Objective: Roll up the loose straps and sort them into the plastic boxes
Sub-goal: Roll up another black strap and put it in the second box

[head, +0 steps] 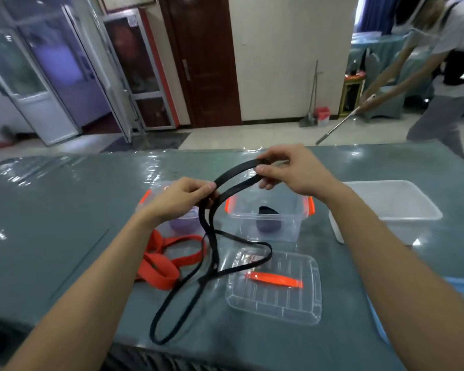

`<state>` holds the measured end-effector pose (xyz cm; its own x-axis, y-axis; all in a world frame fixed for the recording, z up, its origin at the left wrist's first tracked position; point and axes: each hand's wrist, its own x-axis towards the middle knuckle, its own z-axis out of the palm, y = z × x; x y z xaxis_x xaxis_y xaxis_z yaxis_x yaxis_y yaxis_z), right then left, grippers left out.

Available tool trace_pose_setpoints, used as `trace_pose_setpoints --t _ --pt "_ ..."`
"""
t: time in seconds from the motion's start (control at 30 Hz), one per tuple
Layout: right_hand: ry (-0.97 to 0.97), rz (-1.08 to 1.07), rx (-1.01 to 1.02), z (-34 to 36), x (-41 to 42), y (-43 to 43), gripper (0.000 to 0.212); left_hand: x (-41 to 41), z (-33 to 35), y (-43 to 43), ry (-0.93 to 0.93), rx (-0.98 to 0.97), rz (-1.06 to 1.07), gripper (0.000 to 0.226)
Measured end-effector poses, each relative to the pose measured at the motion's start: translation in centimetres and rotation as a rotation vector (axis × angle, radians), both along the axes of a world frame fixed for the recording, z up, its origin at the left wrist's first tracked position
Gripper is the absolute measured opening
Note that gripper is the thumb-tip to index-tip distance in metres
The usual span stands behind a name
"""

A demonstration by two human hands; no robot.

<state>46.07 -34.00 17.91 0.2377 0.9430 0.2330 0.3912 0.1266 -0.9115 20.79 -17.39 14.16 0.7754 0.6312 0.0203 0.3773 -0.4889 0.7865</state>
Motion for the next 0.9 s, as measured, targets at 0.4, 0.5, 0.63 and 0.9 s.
trace_pose_setpoints --t 0.4,0.5,0.63,0.9 --pt "-0.102 0.074 0.19 7.6 -1.7 6.4 0.022 1.4 3.6 1.5 -0.339 -0.116 0.033 0.051" --pt "-0.095 0.132 0.206 8.8 -2.7 7.3 0.02 1.8 3.9 1.7 -0.44 -0.317 -0.008 0.056" --pt "-0.144 0.148 0.215 9.9 -3.1 8.1 0.02 2.2 4.8 2.2 -0.524 -0.279 0.073 0.049" --pt "-0.025 0.203 0.26 10.8 -3.9 10.5 0.024 3.1 6.8 2.0 -0.607 -0.312 0.05 0.053"
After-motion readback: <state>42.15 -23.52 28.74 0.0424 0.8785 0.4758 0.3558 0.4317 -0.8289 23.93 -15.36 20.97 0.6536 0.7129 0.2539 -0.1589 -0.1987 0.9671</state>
